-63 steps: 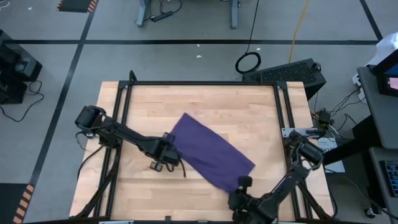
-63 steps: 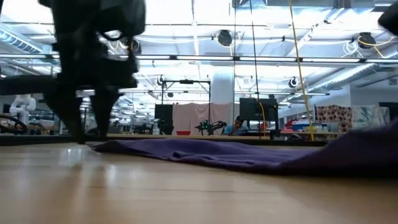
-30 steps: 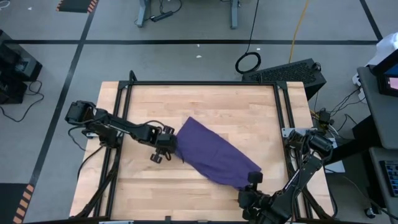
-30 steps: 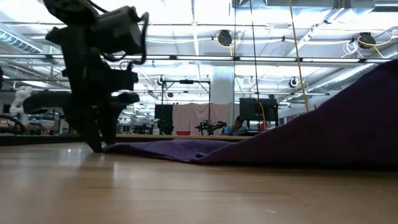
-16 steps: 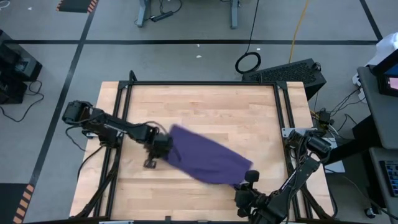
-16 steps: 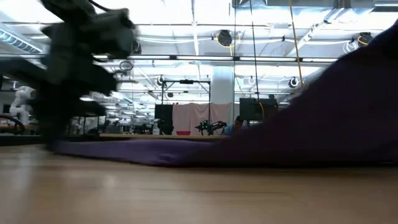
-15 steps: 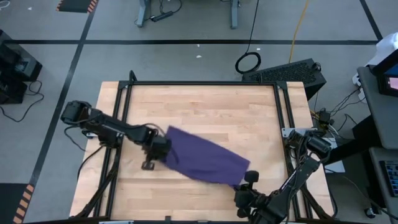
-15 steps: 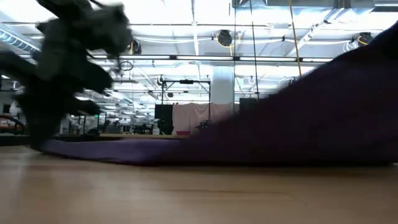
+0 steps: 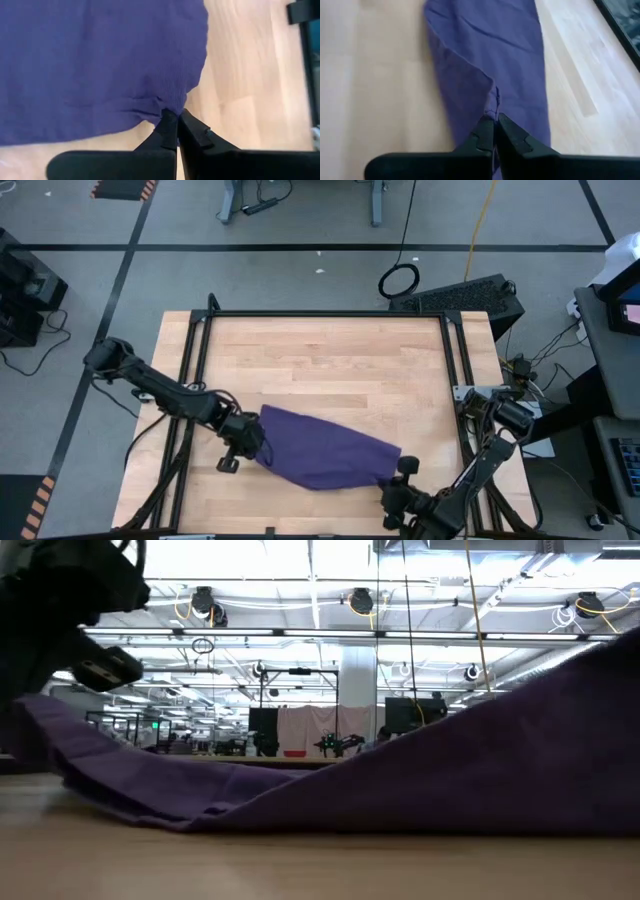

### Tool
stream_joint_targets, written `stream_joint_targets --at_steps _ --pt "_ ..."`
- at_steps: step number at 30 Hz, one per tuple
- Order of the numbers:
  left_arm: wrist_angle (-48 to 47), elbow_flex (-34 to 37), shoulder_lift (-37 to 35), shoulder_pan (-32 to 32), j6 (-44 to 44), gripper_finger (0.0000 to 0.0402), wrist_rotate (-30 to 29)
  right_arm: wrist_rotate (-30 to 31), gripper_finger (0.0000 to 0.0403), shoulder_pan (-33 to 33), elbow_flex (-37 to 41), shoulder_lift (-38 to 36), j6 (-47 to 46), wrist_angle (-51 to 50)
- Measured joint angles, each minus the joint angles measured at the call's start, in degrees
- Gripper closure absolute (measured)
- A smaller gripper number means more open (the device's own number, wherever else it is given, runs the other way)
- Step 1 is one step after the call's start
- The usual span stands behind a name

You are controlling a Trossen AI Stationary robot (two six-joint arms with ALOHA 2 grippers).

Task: Roll towel into tight, uniform cylinder
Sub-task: Fold the purple towel on the table

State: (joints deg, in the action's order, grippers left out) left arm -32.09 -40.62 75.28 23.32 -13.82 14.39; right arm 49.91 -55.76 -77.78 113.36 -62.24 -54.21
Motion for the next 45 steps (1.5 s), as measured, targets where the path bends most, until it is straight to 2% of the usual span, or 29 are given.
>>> stream_joint_targets --at_steps 7,13,15,19,22,28,36,45 --pt "-0.39 -0.02 0.08 -4.2 5.67 0.0399 -0.32 -0.55 0.0402 -0.4 6.76 0.0 -9.22 1.56" --pt "-0.38 -0.07 0.08 -7.31 9.79 0.0389 -1.31 -0.67 0.0402 -1.93 7.01 -0.23 -11.92 2.2" --pt "-0.4 -0.07 0.08 -8.11 10.14 0.0387 1.02 -0.72 0.0402 -2.4 7.01 -0.44 -12.64 2.13" --pt "-1.19 -0.73 0.08 -9.01 8.75 0.0385 11.13 -1.1 0.0402 -3.27 7.01 -0.44 -13.2 2.27" --pt "-1.49 -1.57 0.08 -9.06 6.86 0.0384 14.02 -2.29 0.0402 -3.72 7.01 -0.44 -12.83 3.39" --pt "0.85 -2.21 0.15 -9.06 11.58 0.0382 7.95 -2.29 0.0403 -4.38 6.97 -0.44 -11.87 4.36" --pt "1.43 -2.19 0.51 -12.17 16.37 0.0382 7.13 -3.35 0.0403 -4.51 6.97 -0.44 -11.67 3.55" --pt "3.18 -2.19 0.51 -16.16 16.32 0.0369 -0.8 -3.15 0.0403 -4.47 6.97 -0.44 -13.26 3.55"
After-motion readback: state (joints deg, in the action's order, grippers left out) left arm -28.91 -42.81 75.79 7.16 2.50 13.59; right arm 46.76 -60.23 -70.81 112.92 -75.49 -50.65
